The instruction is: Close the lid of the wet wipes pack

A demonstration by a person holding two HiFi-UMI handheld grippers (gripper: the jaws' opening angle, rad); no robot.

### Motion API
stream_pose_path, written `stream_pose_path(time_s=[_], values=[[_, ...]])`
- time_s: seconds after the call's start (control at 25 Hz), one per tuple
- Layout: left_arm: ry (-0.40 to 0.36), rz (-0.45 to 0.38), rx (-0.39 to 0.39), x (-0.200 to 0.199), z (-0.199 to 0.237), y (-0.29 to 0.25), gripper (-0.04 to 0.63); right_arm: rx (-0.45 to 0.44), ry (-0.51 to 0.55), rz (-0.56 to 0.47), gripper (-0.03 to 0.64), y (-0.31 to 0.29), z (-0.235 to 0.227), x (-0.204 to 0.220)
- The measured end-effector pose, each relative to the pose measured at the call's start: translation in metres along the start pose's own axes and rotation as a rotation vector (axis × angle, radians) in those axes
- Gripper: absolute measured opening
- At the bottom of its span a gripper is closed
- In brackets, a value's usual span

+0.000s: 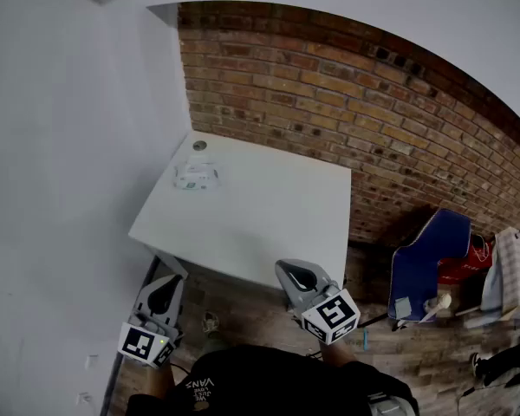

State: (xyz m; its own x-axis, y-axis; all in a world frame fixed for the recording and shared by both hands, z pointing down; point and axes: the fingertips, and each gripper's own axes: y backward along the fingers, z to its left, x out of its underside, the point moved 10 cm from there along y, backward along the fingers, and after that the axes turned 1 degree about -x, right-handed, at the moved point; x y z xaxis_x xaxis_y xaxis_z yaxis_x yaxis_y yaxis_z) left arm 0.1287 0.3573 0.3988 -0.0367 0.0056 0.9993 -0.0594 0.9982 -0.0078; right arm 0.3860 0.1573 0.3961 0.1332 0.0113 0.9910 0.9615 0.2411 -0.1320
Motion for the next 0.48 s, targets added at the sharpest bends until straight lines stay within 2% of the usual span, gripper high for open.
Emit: stream_pose_path(time_s=[0.2,0.48], values=[[-0.007,0.012,-0.003,0.002,0.007,-0.005,-0.002,0.006,-0.046,-0.027,-0.003,-0.007,-0.008,0.001],[0.010,0.021,-0.016,0.005,0.022,-0.009,-0.002,0.017,-0.059,-0.016,-0.003,-0.023,-0.013,0.001]])
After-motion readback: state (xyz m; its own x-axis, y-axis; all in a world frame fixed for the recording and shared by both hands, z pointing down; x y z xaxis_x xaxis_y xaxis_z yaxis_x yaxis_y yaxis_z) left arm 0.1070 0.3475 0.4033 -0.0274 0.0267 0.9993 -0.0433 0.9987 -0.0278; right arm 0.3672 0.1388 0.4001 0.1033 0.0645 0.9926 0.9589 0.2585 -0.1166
